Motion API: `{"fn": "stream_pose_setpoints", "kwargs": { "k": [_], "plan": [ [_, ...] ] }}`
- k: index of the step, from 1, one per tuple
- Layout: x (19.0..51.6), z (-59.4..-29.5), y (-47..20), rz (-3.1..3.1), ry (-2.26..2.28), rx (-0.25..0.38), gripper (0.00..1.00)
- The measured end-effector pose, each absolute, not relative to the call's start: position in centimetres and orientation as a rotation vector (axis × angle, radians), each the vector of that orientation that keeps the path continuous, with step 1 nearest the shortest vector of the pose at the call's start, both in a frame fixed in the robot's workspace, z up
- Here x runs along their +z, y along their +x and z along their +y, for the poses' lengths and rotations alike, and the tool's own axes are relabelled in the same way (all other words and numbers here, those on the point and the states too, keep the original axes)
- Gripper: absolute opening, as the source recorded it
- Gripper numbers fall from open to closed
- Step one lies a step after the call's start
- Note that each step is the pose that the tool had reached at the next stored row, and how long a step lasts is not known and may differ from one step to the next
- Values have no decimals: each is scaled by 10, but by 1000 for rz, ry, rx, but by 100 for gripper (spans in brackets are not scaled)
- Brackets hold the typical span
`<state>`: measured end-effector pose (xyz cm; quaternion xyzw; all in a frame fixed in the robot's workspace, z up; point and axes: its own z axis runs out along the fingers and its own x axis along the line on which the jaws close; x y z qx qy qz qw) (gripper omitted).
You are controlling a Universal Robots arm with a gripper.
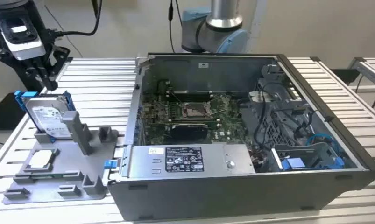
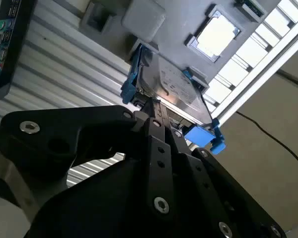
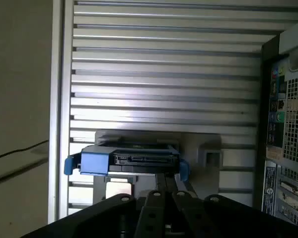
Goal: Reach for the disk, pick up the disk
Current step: 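Reach for the disk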
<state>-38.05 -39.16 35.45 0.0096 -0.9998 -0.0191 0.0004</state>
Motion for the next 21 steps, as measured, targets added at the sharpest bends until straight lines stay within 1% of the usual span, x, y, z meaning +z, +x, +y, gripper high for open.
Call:
{"fn": "stream_pose_setpoints", "kwargs": {
  "k": [15, 21],
  "plan": [
    [354, -389, -381, -3140, 30, -60, 0],
    [354, -387, -405, -3140, 30, -60, 0]
  ]
}}
